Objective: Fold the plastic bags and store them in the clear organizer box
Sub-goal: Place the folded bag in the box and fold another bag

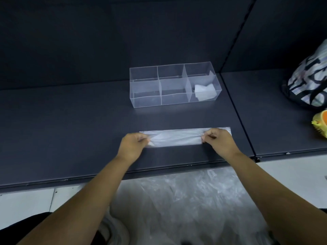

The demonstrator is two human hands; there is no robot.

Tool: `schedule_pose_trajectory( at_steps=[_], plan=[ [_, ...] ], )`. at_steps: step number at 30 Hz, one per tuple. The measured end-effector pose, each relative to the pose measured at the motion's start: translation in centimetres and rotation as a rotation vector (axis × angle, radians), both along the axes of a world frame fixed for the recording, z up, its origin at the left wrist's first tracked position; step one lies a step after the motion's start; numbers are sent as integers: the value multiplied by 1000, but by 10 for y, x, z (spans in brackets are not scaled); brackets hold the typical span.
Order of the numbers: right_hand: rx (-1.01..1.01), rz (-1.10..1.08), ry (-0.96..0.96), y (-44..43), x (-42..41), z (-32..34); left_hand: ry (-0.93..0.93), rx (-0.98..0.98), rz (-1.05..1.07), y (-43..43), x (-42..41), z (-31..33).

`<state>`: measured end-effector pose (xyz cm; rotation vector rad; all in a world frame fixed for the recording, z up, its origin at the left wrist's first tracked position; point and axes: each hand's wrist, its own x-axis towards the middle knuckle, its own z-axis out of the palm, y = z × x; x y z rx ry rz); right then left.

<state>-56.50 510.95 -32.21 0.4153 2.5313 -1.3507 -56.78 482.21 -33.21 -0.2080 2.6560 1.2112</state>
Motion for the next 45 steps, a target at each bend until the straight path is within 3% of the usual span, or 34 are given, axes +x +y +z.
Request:
schedule_pose_trajectory(
  at_steps=[4,7,9,11,14,17,20,22,24,30,36,43,45],
  plan=[
    [90,-52,7,-9,-5,-6,-53,61,225,-8,-8,-8],
    [181,-35,-10,-12,-10,-6,94,-116,337,-1,0,-6],
    [225,-24,-27,-12,-12,-5,354,-261,270,10,11,-4],
    [253,-23,-38,-13,-12,-5,516,-338,6,27,21,-8],
    [327,-82,-22,-21,-11,-3,383,-429,-365,48,35,-22],
    [641,-114,249,-45,1,-2,251,-555,-386,50,42,-38],
    [536,234,462,-87,16,-10,196,-652,-384,50,46,-45],
    [477,508,361,-106,23,-27,171,-717,-399,50,47,-48],
    [551,580,271,-101,24,-43,159,-737,-395,49,46,-50],
    [755,421,235,-6,9,-54,186,-735,-388,49,45,-49],
    [620,-26,250,68,-11,-29,184,-751,-389,49,46,-50],
    [643,136,113,73,-24,-16,191,-732,-442,41,39,-46],
    [562,144,104,75,-22,-15,205,-721,-470,36,34,-44]
  ],
)
